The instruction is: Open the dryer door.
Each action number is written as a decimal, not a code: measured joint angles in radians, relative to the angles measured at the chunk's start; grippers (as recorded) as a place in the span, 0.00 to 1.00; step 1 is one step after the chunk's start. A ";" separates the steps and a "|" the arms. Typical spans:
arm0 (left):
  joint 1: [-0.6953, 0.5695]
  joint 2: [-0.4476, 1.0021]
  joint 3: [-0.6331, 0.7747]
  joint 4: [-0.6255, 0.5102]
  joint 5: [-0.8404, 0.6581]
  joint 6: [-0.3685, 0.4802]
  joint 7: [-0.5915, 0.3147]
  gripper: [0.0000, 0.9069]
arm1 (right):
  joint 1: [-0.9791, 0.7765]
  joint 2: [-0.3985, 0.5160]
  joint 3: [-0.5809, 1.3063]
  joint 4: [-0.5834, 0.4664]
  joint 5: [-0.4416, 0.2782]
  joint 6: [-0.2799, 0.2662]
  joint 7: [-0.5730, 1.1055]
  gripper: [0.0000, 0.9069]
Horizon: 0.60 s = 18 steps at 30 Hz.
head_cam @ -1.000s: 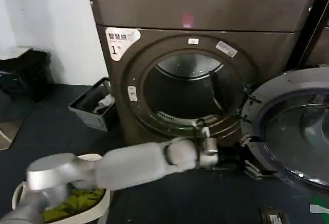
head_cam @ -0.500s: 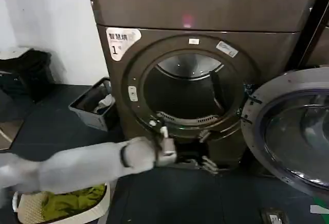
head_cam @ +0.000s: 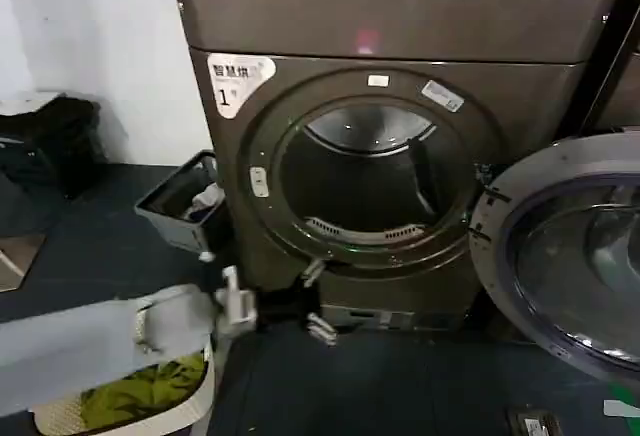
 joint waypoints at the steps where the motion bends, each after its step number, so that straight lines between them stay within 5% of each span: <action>1: 0.006 0.023 0.000 -0.009 0.016 -0.011 0.001 1.00 | -0.001 0.001 0.003 -0.002 -0.001 0.001 0.000 1.00; 18: 0.333 0.455 -0.212 -0.068 0.209 -0.125 0.020 1.00 | 0.019 -0.001 -0.004 -0.007 -0.007 0.008 -0.001 1.00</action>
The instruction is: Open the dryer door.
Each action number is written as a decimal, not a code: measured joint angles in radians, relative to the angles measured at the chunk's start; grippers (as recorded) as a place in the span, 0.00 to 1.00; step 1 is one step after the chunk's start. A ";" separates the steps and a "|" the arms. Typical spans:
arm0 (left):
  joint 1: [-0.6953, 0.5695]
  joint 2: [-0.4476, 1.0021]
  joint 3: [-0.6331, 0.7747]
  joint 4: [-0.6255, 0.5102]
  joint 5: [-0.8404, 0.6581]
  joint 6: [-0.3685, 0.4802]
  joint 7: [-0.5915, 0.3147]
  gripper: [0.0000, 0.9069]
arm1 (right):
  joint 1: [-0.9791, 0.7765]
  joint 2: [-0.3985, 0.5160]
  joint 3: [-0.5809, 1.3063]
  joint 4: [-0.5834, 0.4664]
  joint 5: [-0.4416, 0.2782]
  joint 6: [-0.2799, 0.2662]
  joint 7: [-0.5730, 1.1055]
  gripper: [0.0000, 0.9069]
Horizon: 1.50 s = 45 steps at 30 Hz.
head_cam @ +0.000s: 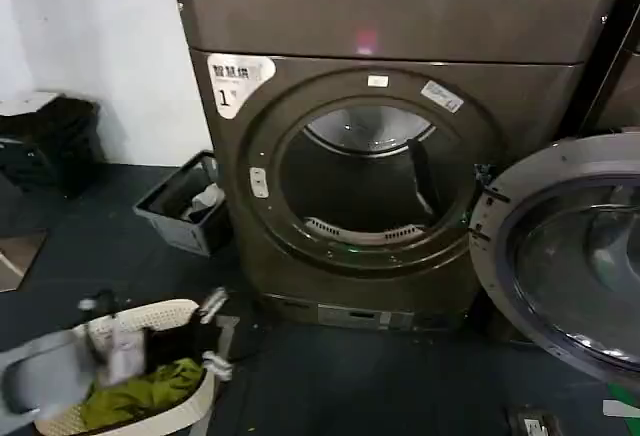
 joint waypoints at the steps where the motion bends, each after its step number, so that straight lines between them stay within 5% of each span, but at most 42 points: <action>1: 0.046 0.024 -0.040 0.000 0.003 -0.002 -0.004 1.00 | 0.003 0.000 -0.002 -0.001 -0.001 0.001 0.000 1.00; 15: 0.297 0.212 -0.215 0.095 0.058 -0.018 0.001 1.00 | 0.012 -0.005 -0.010 -0.010 -0.002 0.002 0.000 1.00; 45: 0.379 0.332 -0.225 0.244 0.074 -0.039 0.141 1.00 | 0.016 -0.005 -0.022 -0.019 -0.006 0.012 0.001 1.00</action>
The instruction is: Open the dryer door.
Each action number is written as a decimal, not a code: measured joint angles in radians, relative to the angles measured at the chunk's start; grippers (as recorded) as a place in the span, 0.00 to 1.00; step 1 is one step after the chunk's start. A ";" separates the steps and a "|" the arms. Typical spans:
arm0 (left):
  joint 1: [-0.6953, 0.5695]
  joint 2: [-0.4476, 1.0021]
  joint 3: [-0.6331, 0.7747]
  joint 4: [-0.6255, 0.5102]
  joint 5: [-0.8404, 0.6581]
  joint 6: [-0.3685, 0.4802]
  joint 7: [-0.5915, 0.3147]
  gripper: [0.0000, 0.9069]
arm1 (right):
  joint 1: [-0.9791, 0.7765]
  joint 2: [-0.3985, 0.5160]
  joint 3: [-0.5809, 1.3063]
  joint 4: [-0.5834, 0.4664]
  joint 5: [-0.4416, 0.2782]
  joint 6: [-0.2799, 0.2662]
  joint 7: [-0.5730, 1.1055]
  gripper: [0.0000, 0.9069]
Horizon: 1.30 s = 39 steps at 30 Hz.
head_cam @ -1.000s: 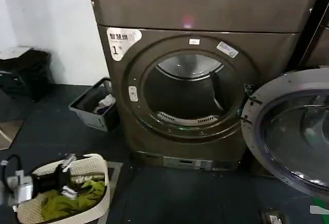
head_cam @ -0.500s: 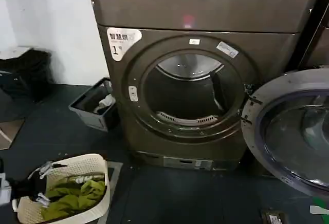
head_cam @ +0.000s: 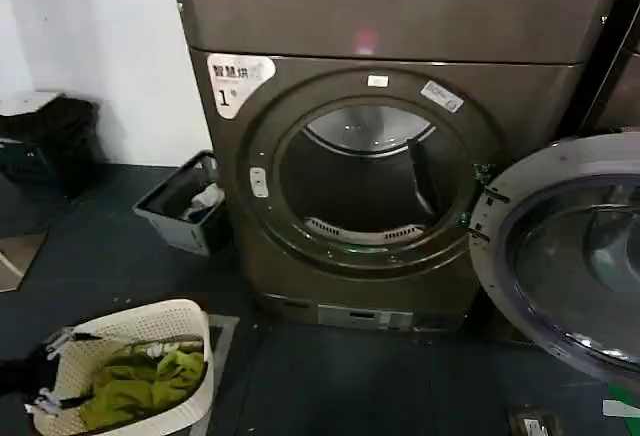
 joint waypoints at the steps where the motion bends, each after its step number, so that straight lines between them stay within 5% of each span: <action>1: 0.000 0.003 0.000 0.004 0.001 -0.004 0.003 1.00 | 0.001 0.000 -0.001 0.000 0.000 0.000 0.000 1.00; 39: 0.022 0.043 0.018 0.082 0.052 -0.042 0.051 1.00 | 0.004 0.002 -0.003 -0.001 -0.005 0.003 0.000 1.00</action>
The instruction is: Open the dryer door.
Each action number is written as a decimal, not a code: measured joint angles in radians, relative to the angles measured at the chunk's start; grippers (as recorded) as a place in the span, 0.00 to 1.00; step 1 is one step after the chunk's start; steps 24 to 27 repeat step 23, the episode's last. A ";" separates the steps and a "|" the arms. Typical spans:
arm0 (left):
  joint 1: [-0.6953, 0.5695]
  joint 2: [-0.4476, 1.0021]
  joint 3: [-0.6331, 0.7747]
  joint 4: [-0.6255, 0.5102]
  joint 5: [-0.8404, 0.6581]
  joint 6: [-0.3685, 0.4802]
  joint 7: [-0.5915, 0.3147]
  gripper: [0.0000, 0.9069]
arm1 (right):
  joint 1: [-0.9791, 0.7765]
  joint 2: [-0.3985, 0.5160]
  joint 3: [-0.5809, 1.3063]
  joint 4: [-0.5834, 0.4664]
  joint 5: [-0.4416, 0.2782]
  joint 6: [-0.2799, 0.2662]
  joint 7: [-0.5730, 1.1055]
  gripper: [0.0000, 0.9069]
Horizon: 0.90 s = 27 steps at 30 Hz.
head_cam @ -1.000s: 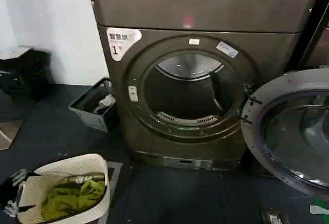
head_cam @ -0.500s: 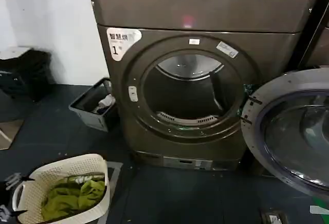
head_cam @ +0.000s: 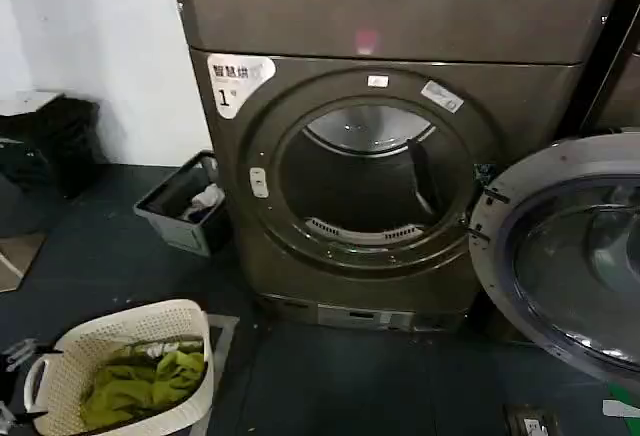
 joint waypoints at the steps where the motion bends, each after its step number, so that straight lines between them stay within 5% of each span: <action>1: 0.001 -0.002 0.000 0.006 0.004 -0.002 0.002 1.00 | 0.000 0.000 0.000 0.000 0.000 0.000 0.000 1.00; 27: -0.002 0.000 0.011 0.035 0.039 -0.012 0.030 1.00 | 0.001 0.002 -0.001 0.004 0.000 0.000 -0.001 1.00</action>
